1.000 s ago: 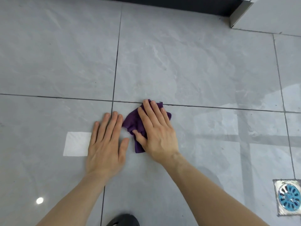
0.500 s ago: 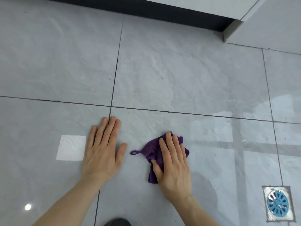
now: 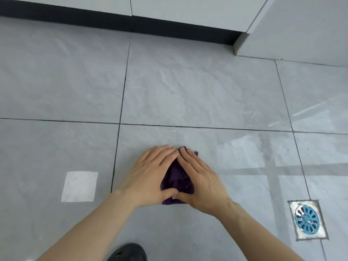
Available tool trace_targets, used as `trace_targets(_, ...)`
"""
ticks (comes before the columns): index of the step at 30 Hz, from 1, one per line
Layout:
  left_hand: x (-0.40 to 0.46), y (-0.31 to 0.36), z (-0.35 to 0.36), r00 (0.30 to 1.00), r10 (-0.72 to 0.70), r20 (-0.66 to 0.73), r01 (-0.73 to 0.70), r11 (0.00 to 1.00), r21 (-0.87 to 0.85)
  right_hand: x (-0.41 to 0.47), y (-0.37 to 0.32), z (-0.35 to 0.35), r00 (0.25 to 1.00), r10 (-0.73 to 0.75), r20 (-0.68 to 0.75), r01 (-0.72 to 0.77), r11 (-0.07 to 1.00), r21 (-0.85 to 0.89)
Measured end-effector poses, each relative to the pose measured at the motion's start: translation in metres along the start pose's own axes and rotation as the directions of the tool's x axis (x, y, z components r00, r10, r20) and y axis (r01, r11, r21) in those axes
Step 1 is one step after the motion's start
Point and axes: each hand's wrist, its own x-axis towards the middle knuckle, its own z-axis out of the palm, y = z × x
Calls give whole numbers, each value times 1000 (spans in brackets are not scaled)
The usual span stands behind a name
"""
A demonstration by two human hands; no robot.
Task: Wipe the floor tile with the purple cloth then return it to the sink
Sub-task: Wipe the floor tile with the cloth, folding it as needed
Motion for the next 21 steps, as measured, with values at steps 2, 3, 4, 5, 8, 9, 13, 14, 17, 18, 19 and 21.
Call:
trace_targets(2, -5, 0, 6, 1000, -11, 19, 11, 1000, 8, 1, 1, 3, 1000, -3, -8, 4, 1000, 8)
trace_targets(3, -9, -2, 9, 1000, -11, 13, 11, 1000, 28, 1, 2, 4, 1000, 3, -14, -3, 1000, 14)
trace_targets(4, -13, -3, 12, 1000, -1, 10, 0, 997, 76, 0, 2, 4, 1000, 9, -22, -8, 1000, 17)
trace_targets(5, -16, -3, 14, 1000, 16, 6, -17, 991, 135, -1, 2, 5, 999, 13, -32, -12, 1000, 14)
trace_targets(8, -25, 4, 24, 995, 77, -67, -58, 966, 253, -6, -2, 5, 997, 5, -77, -7, 1000, -19)
trace_targets(9, -28, 7, 27, 992, 87, -90, -61, 962, 267, -9, -5, 6, 996, -3, -90, 1, 1000, -31)
trace_targets(13, -37, 18, 37, 991, 89, -96, -55, 948, 314, -25, -18, 16, 990, -11, -142, 0, 997, -83)
trace_targets(14, -38, 20, 38, 993, 84, -86, -54, 949, 312, -29, -21, 19, 992, 6, -129, -18, 995, -93)
trace_targets(17, -41, 26, 39, 996, 80, -46, -64, 958, 280, -37, -27, 23, 997, 50, -61, -55, 995, -83)
trace_targets(18, -43, 27, 38, 997, 75, -28, -64, 960, 273, -38, -27, 22, 998, 58, -32, -60, 995, -77)
trace_targets(19, -44, 29, 36, 998, 68, -15, -61, 961, 271, -37, -27, 18, 998, 68, 2, -68, 995, -69)
trace_targets(21, -44, 32, 30, 998, 59, -6, -55, 961, 271, -35, -27, 7, 994, 88, 69, -84, 995, -53)
